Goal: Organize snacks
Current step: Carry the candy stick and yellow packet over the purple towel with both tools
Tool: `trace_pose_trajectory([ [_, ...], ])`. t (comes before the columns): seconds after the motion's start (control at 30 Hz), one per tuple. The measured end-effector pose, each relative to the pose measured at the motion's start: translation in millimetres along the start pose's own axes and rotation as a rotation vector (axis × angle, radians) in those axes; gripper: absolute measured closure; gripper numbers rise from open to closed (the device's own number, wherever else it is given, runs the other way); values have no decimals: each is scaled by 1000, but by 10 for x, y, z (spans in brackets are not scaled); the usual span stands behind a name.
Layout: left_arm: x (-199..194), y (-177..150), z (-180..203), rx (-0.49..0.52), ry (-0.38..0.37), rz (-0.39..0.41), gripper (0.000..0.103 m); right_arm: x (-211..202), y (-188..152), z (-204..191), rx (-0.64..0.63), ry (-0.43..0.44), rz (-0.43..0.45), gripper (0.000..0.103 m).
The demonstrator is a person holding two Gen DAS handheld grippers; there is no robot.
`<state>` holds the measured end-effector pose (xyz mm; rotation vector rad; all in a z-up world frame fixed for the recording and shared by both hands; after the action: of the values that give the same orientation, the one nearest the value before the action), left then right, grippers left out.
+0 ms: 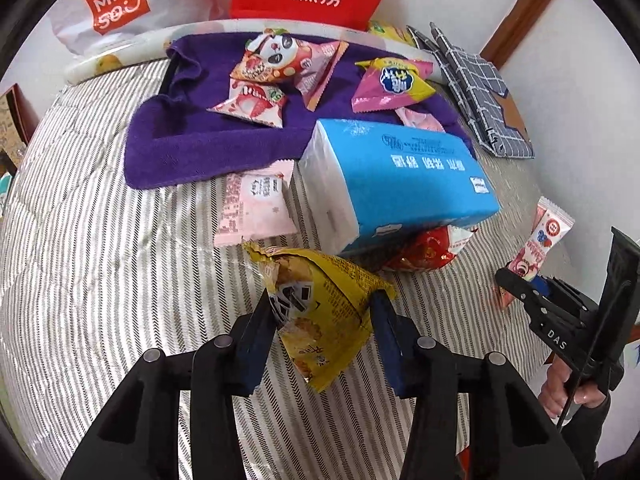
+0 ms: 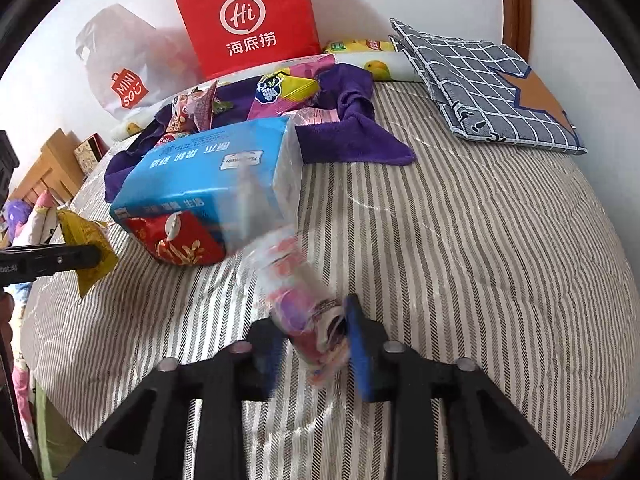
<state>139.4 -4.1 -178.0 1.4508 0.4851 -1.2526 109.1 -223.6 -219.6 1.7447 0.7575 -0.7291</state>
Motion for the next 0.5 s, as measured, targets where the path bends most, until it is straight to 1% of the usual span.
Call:
trace_pose_trajectory([
  [0.03,-25,11,-1,2,-2,8,56,-25,17,-1,6,5,4,81],
  [0.17,-118,50,0,10,2,33,56,-170,76,-15,8,2,29,81],
  [0.5,-447,148,24,2,-2,101,56,-613,236,-156,-15,-49,103,81],
])
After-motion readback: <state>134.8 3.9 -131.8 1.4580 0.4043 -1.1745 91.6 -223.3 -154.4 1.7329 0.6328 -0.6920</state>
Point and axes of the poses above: each gripper's, at about its wrist camera, not at the fingertips, and x roughly the way its jaws point, z to its right, y to its top, the point moved 3 cm from there along x, roughly the way its jaws point, and after that the axes turned 13 degrees about x, right-handed, at the moved point
